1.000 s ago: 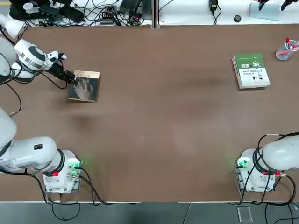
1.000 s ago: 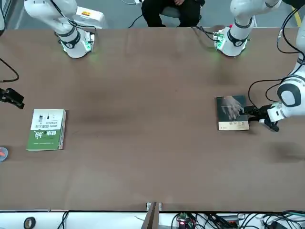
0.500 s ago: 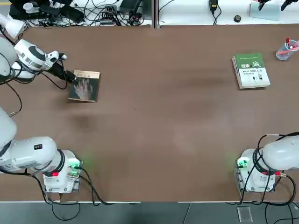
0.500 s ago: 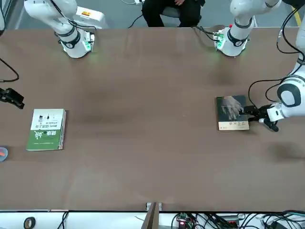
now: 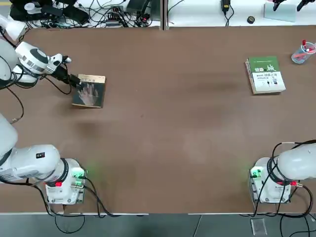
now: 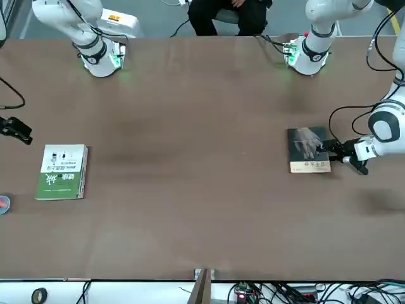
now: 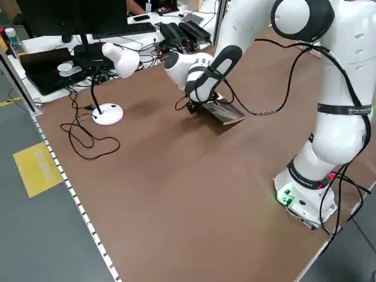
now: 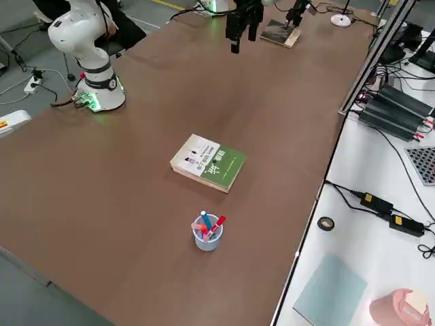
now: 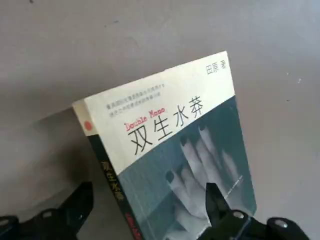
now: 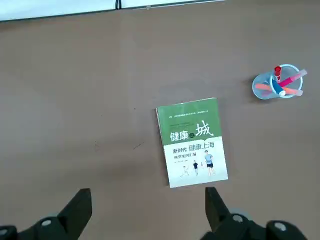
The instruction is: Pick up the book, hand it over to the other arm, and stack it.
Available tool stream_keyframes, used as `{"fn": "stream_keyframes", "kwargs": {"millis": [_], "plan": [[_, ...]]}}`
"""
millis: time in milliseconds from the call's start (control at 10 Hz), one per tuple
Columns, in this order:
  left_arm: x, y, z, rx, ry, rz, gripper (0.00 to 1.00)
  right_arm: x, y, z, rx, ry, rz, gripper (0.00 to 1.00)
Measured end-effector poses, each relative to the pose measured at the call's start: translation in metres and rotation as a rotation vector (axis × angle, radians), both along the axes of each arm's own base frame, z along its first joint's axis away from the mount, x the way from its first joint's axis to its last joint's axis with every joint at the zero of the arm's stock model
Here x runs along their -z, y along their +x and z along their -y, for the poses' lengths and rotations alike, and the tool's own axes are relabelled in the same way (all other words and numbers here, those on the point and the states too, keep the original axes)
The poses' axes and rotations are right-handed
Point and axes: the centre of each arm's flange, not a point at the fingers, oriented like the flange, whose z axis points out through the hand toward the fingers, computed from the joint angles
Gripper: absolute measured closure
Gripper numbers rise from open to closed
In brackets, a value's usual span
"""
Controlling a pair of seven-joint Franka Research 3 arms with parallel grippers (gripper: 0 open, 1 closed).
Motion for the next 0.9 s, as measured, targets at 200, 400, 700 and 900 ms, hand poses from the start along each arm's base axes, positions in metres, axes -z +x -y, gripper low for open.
{"fn": "stream_keyframes", "kwargs": {"millis": [200, 400, 700, 900], "plan": [[-0.0017, 0.0012, 0.0018, -0.002, -0.014, -0.003, 0.01, 0.0002, 0.0000, -0.0003, -0.001, 0.000, 0.000, 0.00], [-0.0020, 0.0016, 0.0032, -0.010, -0.025, -0.001, 0.01, 0.0003, -0.0001, -0.0004, -0.001, 0.000, -0.001, 0.00], [-0.0023, 0.0019, 0.0052, -0.013, -0.046, 0.010, 0.01, 0.0004, -0.0001, -0.0004, -0.001, 0.000, -0.001, 0.00], [-0.0023, 0.0020, 0.0067, -0.014, -0.055, 0.014, 0.02, 0.0004, -0.0001, -0.0004, -0.001, 0.000, -0.001, 0.00]]}}
